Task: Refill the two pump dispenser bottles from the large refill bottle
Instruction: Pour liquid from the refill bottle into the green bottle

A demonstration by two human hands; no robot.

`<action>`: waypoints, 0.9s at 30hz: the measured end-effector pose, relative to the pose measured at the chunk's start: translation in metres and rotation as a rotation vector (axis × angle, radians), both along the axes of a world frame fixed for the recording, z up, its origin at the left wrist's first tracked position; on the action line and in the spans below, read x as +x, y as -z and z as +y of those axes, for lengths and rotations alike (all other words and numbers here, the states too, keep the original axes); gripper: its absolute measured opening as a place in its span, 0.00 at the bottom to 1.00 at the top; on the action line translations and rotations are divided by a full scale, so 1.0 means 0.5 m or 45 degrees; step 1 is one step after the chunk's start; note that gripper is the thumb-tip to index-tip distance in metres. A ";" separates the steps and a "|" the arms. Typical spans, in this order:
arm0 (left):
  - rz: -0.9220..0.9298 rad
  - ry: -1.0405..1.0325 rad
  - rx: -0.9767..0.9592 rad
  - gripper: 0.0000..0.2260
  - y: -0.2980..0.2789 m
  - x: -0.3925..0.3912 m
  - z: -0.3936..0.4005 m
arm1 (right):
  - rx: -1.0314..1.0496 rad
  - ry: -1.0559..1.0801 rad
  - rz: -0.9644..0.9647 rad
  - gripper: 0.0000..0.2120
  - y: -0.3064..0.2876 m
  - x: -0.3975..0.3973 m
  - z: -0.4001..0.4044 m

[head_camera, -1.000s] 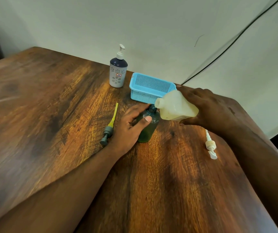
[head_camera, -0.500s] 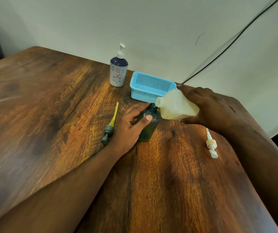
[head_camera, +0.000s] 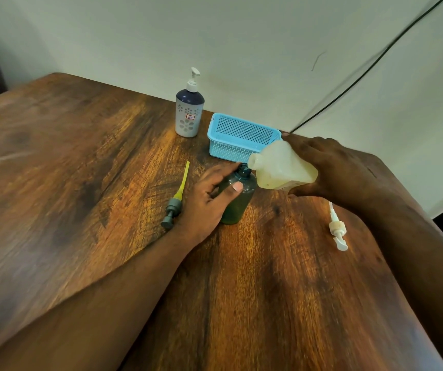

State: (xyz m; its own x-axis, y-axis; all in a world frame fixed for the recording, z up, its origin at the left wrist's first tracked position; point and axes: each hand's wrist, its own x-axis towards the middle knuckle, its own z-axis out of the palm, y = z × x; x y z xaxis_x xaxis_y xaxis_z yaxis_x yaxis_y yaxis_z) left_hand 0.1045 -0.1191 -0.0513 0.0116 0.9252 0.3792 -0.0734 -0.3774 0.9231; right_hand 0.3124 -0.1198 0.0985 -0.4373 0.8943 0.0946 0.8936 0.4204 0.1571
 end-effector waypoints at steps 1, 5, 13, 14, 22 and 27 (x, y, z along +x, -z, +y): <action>0.002 0.000 0.009 0.17 0.000 0.000 0.000 | 0.012 -0.005 -0.029 0.45 -0.003 -0.001 -0.003; 0.036 -0.004 0.024 0.22 0.005 0.001 -0.001 | 0.025 -0.002 -0.069 0.45 -0.012 -0.004 -0.012; 0.058 0.017 0.000 0.26 0.007 -0.002 -0.002 | -0.026 0.027 -0.072 0.45 -0.016 -0.010 -0.015; 0.067 0.017 -0.006 0.27 0.006 -0.002 -0.003 | -0.027 0.032 -0.078 0.45 -0.016 -0.010 -0.015; 0.088 0.042 -0.027 0.30 0.001 -0.002 -0.006 | -0.039 0.056 -0.091 0.45 -0.020 -0.012 -0.017; 0.100 0.045 -0.032 0.31 0.005 -0.003 -0.005 | -0.036 0.053 -0.093 0.45 -0.021 -0.015 -0.018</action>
